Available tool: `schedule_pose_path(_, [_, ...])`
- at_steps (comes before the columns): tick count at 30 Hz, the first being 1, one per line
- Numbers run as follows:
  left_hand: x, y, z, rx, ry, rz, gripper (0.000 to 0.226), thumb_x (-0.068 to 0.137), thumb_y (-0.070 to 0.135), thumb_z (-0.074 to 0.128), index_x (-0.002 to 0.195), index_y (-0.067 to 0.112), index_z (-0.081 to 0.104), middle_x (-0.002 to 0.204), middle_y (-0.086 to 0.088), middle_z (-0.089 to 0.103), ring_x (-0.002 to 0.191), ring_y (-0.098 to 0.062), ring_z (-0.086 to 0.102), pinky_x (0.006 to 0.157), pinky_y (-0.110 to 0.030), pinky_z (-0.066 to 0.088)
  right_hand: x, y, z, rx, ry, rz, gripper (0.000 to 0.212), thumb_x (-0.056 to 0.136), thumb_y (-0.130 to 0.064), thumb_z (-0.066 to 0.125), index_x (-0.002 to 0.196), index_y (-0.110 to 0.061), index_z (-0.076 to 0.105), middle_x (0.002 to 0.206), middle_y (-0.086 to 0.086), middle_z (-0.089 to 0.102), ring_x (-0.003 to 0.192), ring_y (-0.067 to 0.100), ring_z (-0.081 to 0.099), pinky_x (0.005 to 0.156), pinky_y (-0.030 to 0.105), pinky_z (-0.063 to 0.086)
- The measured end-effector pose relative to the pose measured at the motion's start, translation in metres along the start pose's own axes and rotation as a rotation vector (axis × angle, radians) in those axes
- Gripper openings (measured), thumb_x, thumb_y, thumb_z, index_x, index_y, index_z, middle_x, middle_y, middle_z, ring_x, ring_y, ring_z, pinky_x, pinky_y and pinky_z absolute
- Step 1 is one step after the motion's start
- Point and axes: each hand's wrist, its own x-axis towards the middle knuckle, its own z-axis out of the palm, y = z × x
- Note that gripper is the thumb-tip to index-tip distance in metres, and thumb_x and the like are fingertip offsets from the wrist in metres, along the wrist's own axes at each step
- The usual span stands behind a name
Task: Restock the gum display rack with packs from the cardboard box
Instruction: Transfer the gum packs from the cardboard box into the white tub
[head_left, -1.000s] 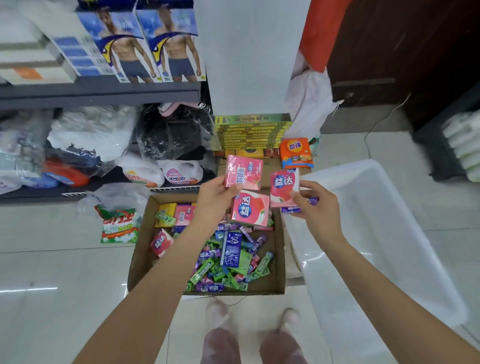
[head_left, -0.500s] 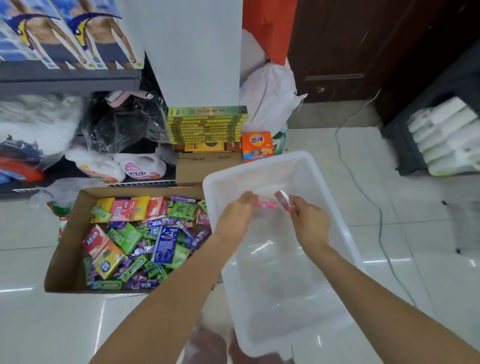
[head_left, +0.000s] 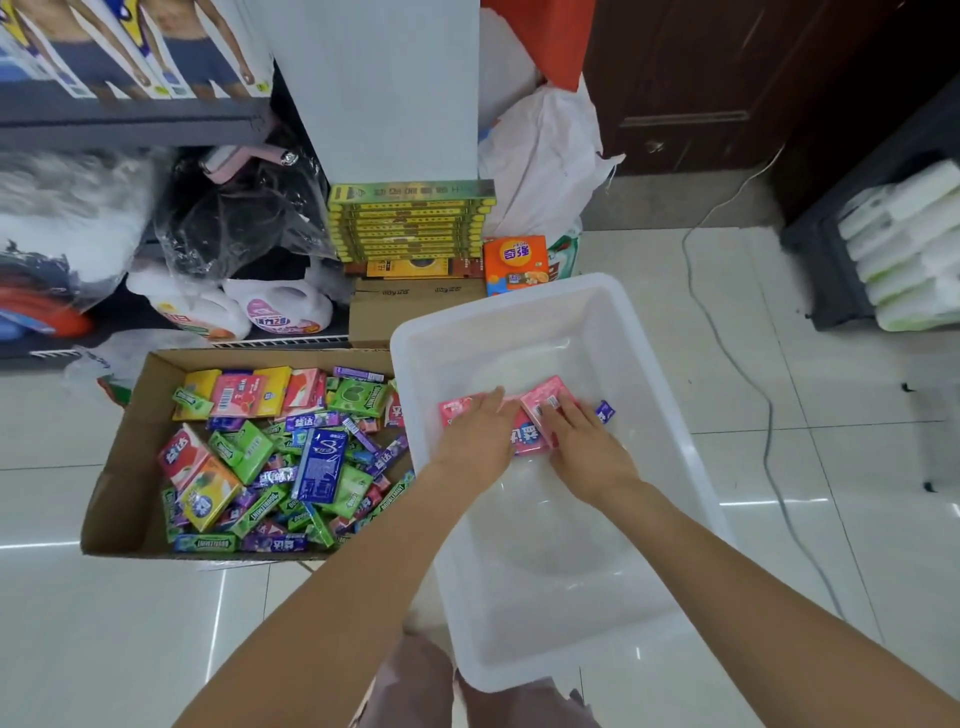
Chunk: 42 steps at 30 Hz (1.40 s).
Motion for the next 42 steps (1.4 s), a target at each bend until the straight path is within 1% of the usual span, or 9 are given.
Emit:
schedule_pose_path(3, [-0.02,-0.003,-0.028,-0.052,0.241,0.062,0.048,0.094,0.015,0.046,0.141,0.017,0.037,0.148,-0.003,0.034,0.133,-0.021,0.034,0.102,-0.034,0.035,-0.005,-0.018,-0.015,0.142,0.058,0.007,0.051,0.095,-0.012,0.042,0.144,-0.02,0.032,0.154,0.002,0.02,0.139,0.021,0.024,0.098,0.036,0.038])
schedule_pose_path(6, [-0.05,-0.027,-0.049,-0.041,0.477,0.138,0.038,0.085,0.013,0.062,0.123,0.012,0.058,0.122,-0.008,0.059,0.109,-0.027,0.057,0.083,-0.037,0.049,-0.01,-0.048,-0.034,0.224,0.096,-0.086,0.049,0.095,-0.01,0.043,0.143,-0.018,0.036,0.152,0.004,0.027,0.138,0.02,0.028,0.107,0.031,0.03])
schedule_pose_path(9, [-0.081,-0.066,-0.058,-0.102,0.578,0.023,0.029,0.085,0.016,0.064,0.113,0.012,0.063,0.108,-0.008,0.064,0.095,-0.025,0.061,0.074,-0.036,0.05,-0.011,-0.095,-0.048,0.267,0.154,-0.228,0.045,0.095,-0.01,0.042,0.14,-0.016,0.041,0.145,0.004,0.036,0.133,0.019,0.034,0.107,0.03,0.031])
schedule_pose_path(14, [-0.124,-0.154,-0.06,-0.123,0.482,-0.264,0.03,0.093,0.026,0.05,0.121,0.014,0.056,0.115,-0.005,0.058,0.102,-0.022,0.055,0.078,-0.032,0.046,0.001,-0.191,-0.041,0.321,0.242,-0.395,0.038,0.094,-0.009,0.043,0.131,-0.015,0.05,0.129,0.002,0.047,0.119,0.016,0.044,0.097,0.027,0.038])
schedule_pose_path(19, [-0.15,-0.255,-0.046,-0.227,0.347,-0.365,0.035,0.094,0.023,0.049,0.128,0.014,0.05,0.122,-0.007,0.054,0.113,-0.024,0.051,0.089,-0.037,0.044,0.032,-0.263,0.007,0.27,0.108,-0.344,0.041,0.094,-0.01,0.045,0.135,-0.013,0.046,0.132,0.007,0.045,0.112,0.021,0.05,0.094,0.028,0.037])
schedule_pose_path(28, [-0.148,-0.351,-0.001,-0.202,0.021,-0.239,0.065,0.091,0.032,0.056,0.146,0.017,0.026,0.152,-0.006,0.026,0.139,-0.022,0.025,0.109,-0.036,0.032,0.065,-0.286,0.099,0.037,-0.151,-0.026,0.092,0.085,-0.033,0.067,0.15,-0.028,0.003,0.157,-0.001,-0.001,0.145,0.023,0.0,0.114,0.041,0.025])
schedule_pose_path(34, [-0.133,-0.355,0.025,-0.194,-0.057,-0.191,0.076,0.091,0.036,0.056,0.15,0.023,0.011,0.158,0.0,0.006,0.146,-0.021,0.002,0.118,-0.04,0.014,0.073,-0.291,0.111,0.022,-0.021,0.081,0.102,0.071,-0.046,0.077,0.148,-0.023,0.014,0.138,0.009,0.026,0.132,0.028,0.021,0.104,0.037,0.034])
schedule_pose_path(40, [-0.119,-0.358,0.022,-0.247,0.077,-0.228,0.064,0.091,0.026,0.057,0.147,0.019,0.025,0.155,-0.001,0.02,0.142,-0.024,0.017,0.114,-0.039,0.023,0.085,-0.306,0.1,0.275,0.066,0.057,0.058,0.079,-0.015,0.074,0.13,-0.01,0.047,0.128,0.012,0.035,0.116,0.028,0.046,0.104,0.032,0.037])
schedule_pose_path(42, [-0.11,-0.36,0.016,-0.237,0.163,-0.226,0.06,0.092,0.023,0.055,0.145,0.018,0.028,0.154,-0.003,0.023,0.141,-0.023,0.02,0.114,-0.038,0.026,0.09,-0.312,0.091,0.398,0.079,0.018,0.043,0.082,-0.01,0.07,0.122,-0.011,0.052,0.123,0.009,0.042,0.105,0.024,0.053,0.093,0.028,0.042])
